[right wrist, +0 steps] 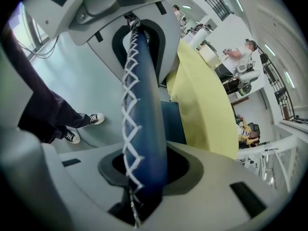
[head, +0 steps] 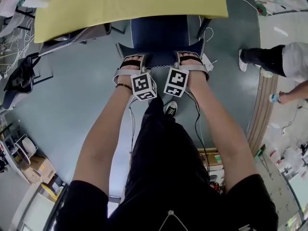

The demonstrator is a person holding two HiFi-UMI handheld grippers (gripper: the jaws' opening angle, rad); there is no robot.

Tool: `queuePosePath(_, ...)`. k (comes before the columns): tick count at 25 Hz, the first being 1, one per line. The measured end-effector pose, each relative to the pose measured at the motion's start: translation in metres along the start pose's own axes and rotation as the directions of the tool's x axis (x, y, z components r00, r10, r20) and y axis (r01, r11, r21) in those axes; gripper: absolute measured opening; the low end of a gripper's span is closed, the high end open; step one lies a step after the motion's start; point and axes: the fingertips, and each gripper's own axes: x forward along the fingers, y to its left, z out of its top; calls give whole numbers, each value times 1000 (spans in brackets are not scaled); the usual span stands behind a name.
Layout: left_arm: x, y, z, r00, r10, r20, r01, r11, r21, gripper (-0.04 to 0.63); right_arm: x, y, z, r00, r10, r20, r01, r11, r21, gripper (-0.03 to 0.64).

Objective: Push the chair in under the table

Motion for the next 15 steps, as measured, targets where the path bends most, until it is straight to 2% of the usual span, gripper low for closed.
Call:
queuePosePath(8,23,46,-5,1000,-3,10,3,1000,13,137,21,-46,3,1000,3,-5,-3,1000,16,126)
queuePosePath(15,34,78,-6,1000,10,21,-10,999,37,137,35,-75,5,1000,-4,3,4,1000,-7,126)
